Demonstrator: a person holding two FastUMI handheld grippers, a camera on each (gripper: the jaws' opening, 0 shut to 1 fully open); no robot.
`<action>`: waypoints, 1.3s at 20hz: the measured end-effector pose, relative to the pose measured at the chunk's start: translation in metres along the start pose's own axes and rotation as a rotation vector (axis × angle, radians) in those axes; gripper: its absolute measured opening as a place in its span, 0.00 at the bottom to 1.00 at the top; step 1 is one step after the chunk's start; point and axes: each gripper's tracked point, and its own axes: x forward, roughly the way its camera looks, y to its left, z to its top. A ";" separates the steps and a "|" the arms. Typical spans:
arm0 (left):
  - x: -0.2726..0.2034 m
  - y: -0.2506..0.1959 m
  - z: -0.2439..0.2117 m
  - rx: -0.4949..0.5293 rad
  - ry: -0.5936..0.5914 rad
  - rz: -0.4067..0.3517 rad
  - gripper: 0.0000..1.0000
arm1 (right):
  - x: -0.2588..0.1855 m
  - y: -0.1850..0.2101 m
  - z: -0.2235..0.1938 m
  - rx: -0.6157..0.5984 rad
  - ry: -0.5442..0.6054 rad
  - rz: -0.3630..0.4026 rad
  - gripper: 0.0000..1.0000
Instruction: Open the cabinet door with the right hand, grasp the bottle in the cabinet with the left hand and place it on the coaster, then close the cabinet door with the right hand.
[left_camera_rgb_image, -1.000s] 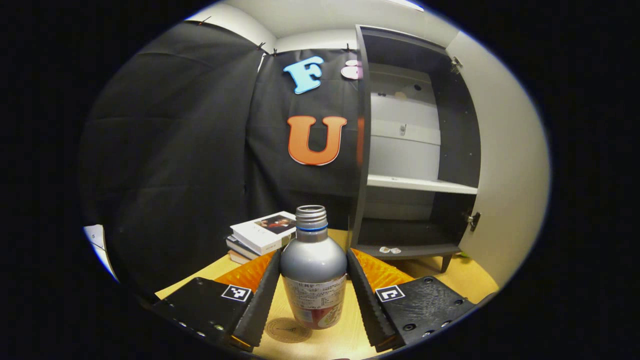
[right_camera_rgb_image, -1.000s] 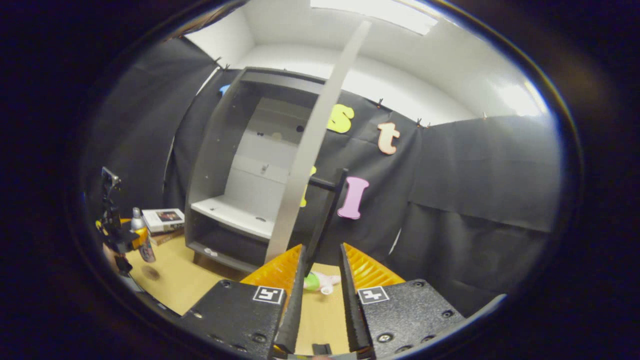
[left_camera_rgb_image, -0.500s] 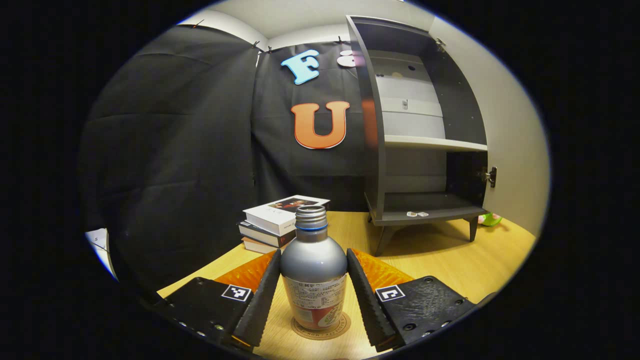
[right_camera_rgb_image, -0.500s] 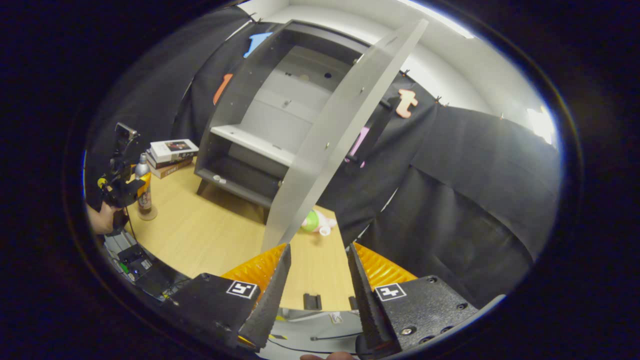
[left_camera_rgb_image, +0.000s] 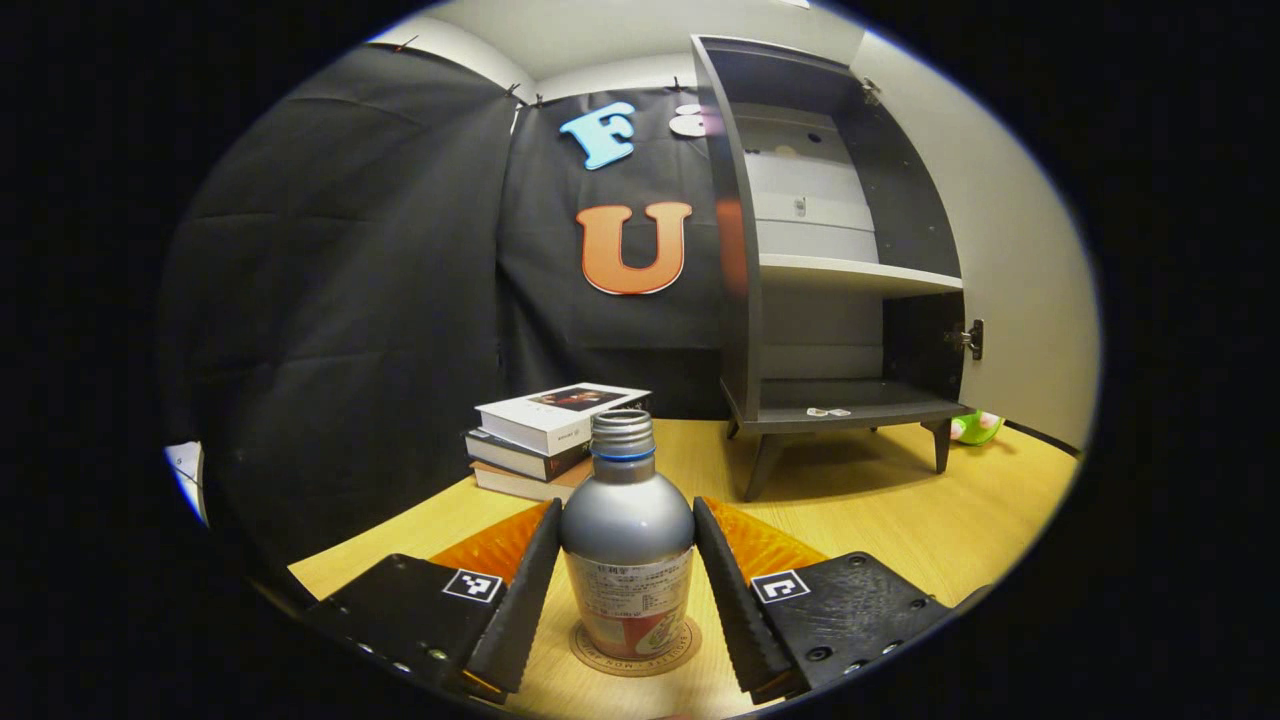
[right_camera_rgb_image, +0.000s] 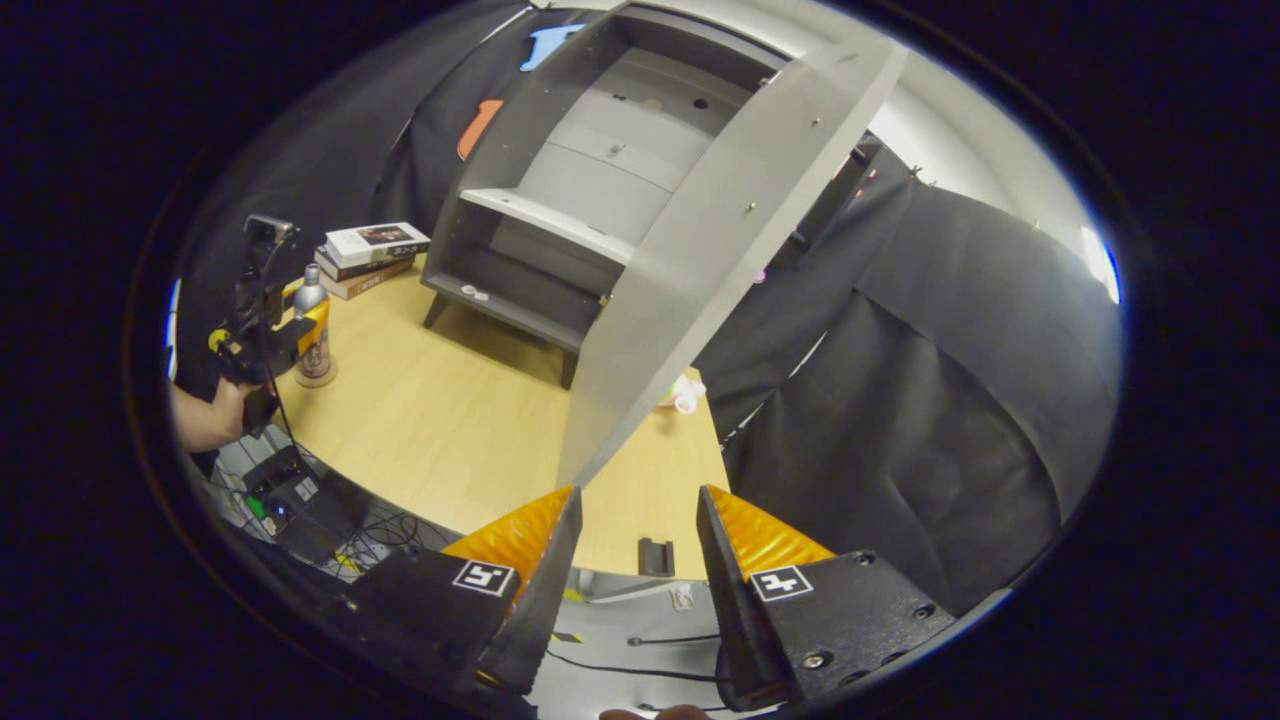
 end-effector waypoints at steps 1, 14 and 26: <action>-0.002 0.000 0.001 0.003 -0.006 -0.003 0.76 | 0.001 0.000 -0.001 -0.002 0.007 0.000 0.72; 0.002 0.003 -0.012 -0.010 0.043 -0.035 0.93 | 0.000 0.004 0.001 0.023 0.008 0.056 0.72; -0.047 0.005 0.102 0.073 -0.002 -0.082 0.95 | -0.006 -0.002 0.030 0.234 -0.147 0.104 0.72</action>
